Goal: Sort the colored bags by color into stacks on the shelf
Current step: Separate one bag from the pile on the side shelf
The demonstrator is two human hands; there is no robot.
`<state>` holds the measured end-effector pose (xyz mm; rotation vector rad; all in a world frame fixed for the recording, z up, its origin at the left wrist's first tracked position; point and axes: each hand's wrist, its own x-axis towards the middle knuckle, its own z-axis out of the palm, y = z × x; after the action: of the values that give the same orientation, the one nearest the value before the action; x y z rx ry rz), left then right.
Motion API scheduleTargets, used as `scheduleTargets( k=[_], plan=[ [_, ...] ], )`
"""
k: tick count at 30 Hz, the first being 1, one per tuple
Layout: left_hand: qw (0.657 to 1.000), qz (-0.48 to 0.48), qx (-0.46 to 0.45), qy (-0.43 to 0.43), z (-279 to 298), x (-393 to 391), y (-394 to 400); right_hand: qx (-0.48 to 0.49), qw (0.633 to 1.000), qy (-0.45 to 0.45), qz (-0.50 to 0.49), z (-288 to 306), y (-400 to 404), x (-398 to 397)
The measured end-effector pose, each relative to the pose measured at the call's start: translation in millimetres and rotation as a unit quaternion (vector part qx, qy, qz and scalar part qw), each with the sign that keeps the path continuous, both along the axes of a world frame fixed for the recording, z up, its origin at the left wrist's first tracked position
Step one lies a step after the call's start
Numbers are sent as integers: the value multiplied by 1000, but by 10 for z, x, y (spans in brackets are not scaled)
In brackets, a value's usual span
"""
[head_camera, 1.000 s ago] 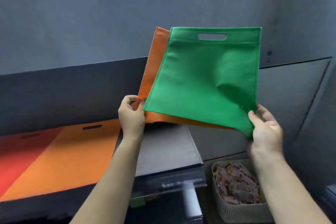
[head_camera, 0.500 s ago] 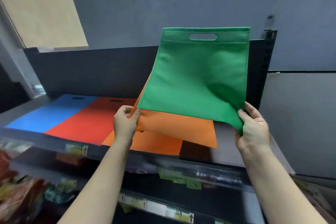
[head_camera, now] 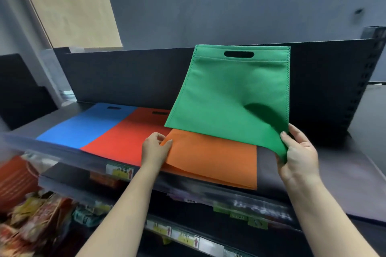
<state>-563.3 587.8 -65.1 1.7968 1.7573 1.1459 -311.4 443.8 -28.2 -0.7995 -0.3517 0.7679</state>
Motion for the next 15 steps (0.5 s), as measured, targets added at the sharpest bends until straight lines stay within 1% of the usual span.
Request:
scheduleTargets(
  k=[4,6,7,8,9,10,11,12,13,14,15],
  plan=[
    [999,-15,-21,23,15,-62,-36,4,1000,-13,16,-25,50,-123],
    [1000,-9,-9,17,80,-120,-118,3,1000,-19,25,-31,92,-190],
    [1000,1,0,0,139,-163,-181,2,999,-21,32,-33,122,-234],
    [999,7,6,-48,204,-218,-252,1,999,-23,42,-37,162,-293],
    [991,1,3,-136,287,-285,-342,0,998,-26,55,-43,205,-369],
    [968,-18,-9,-251,381,-365,-453,-1,997,-29,68,-54,250,-461],
    [932,-48,-23,-358,463,-460,-563,-2,996,-34,81,-68,297,-570],
    [897,-81,-27,-434,521,-576,-666,-1,995,-40,92,-80,345,-690],
    [873,-107,-27,-475,562,-702,-750,1,993,-47,105,-88,389,-819],
    [865,-123,-23,-486,593,-838,-821,4,991,-55,119,-95,430,-956],
    [865,-126,-16,-485,616,-975,-890,6,989,-61,133,-101,467,-1097]
  ],
)
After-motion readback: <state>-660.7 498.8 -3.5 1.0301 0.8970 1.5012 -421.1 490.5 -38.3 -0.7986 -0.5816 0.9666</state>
